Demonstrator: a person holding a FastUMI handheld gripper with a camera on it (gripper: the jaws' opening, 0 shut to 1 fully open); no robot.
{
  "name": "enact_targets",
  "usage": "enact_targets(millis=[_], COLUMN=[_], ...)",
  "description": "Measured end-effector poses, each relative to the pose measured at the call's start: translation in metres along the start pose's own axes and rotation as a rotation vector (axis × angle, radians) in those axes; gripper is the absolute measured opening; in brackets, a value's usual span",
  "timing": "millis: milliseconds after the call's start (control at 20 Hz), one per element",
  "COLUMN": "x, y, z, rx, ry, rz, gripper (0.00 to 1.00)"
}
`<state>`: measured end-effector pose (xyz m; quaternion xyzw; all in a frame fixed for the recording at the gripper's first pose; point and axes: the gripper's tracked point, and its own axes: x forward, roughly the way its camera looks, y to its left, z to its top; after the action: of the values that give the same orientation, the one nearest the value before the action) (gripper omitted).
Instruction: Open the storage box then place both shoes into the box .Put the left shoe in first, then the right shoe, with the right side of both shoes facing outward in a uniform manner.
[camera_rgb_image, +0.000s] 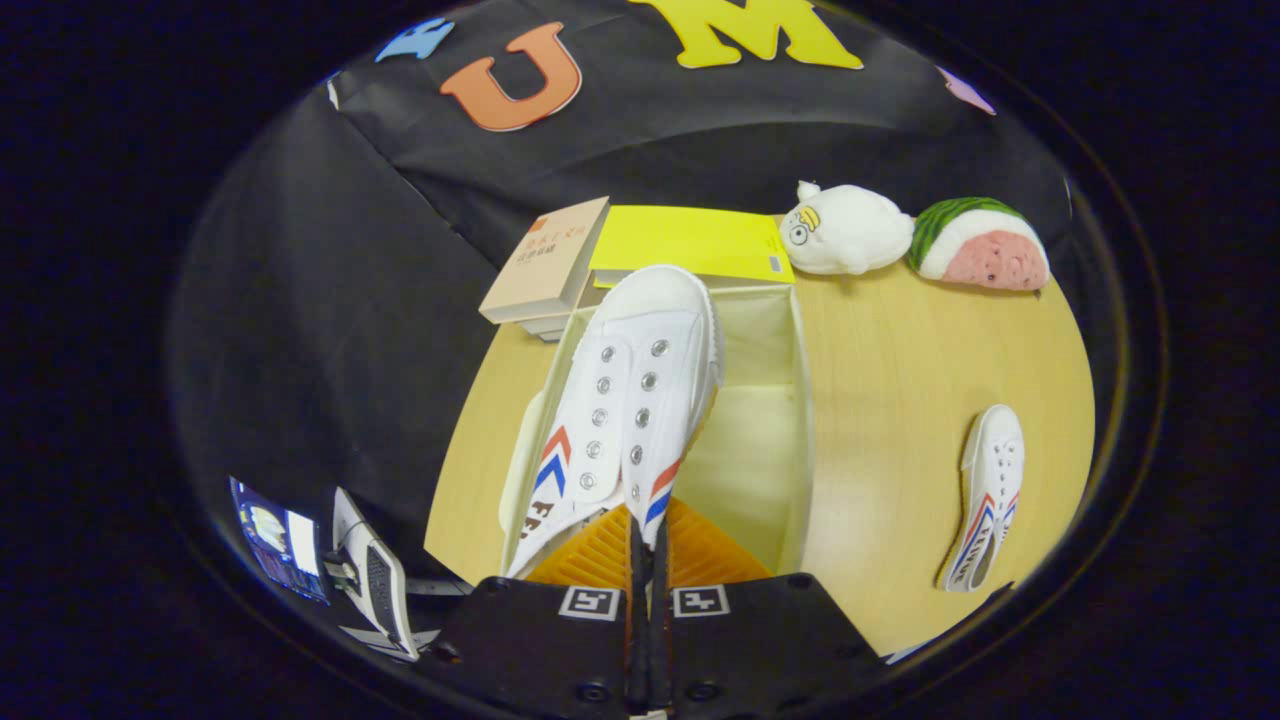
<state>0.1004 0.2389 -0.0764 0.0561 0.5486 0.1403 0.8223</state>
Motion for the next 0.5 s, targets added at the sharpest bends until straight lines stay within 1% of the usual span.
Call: enact_targets(millis=[150, 300, 350, 500], x=[0.037, 0.073, 0.083, 0.102], y=[0.006, 0.010, 0.011, 0.008], z=[-0.016, -0.021, -0.021, -0.024], rx=[-0.005, 0.018, 0.014, -0.025], ry=[0.073, 0.134, 0.150, 0.179], rz=[-0.053, -0.074, -0.080, -0.135], gripper=[0.06, 0.06, 0.06, 0.06])
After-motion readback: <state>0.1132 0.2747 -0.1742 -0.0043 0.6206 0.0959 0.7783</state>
